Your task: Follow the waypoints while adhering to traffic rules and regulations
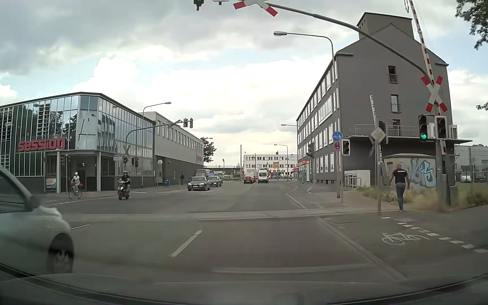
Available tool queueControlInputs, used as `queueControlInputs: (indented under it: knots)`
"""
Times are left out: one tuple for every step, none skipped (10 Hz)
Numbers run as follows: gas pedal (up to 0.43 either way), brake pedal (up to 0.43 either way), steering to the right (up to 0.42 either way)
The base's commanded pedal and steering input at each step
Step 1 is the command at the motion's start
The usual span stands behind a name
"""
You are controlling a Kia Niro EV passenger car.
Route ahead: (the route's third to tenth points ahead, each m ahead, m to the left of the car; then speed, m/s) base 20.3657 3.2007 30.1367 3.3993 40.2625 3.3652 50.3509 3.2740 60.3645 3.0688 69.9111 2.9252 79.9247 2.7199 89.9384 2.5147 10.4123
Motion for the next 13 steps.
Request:
queueControlInputs:
  knots:
    - [0.0, 0.018, -0.001]
    - [0.0, 0.018, -0.001]
    - [0.0, 0.018, 0.002]
    - [0.0, 0.018, 0.002]
    - [0.02, 0.018, 0.002]
    - [0.059, 0.018, 0.002]
    - [0.087, 0.018, 0.002]
    - [0.087, 0.018, 0.002]
    - [0.087, 0.018, 0.001]
    - [0.087, 0.018, 0.0]
    - [0.087, 0.024, -0.001]
    - [0.098, 0.018, -0.003]
    - [0.098, 0.018, -0.001]
